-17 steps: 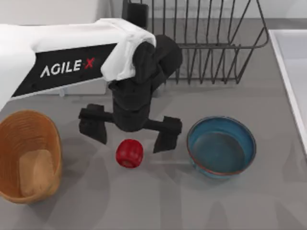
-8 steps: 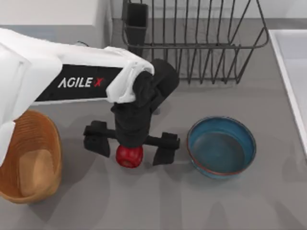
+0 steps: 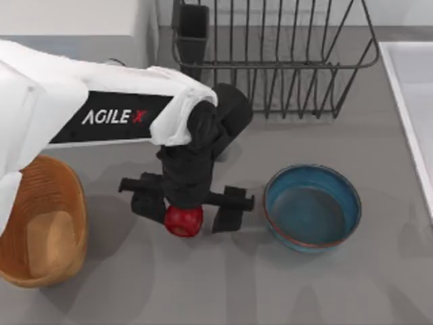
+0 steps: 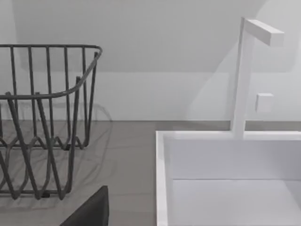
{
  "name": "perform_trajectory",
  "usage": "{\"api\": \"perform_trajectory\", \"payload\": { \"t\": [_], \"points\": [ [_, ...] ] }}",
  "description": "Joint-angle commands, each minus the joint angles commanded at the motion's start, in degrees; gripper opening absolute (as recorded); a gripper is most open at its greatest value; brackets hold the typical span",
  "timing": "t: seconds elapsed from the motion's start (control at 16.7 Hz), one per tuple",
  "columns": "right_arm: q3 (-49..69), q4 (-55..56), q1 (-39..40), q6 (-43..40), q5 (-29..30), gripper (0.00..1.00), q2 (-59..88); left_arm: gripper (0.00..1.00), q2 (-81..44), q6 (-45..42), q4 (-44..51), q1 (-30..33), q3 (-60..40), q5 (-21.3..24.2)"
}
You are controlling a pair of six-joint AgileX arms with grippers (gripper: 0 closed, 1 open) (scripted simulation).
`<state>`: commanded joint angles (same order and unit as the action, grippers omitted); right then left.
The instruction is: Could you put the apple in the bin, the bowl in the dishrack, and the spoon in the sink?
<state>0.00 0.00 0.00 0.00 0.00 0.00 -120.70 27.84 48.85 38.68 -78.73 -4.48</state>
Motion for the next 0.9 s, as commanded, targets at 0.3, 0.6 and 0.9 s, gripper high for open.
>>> {"api": "perform_trajectory", "payload": {
  "t": [0.3, 0.6, 0.9],
  "points": [
    [0.0, 0.0, 0.0, 0.0, 0.0, 1.0, 0.0, 0.1, 0.0, 0.0, 0.0, 0.0, 0.0, 0.0],
    [0.0, 0.0, 0.0, 0.0, 0.0, 1.0, 0.0, 0.0, 0.0, 0.0, 0.0, 0.0, 0.0, 0.0],
    [0.0, 0.0, 0.0, 0.0, 0.0, 1.0, 0.0, 0.0, 0.82, 0.29, 0.01, 0.3, -0.39, 0.88]
  ]
}}
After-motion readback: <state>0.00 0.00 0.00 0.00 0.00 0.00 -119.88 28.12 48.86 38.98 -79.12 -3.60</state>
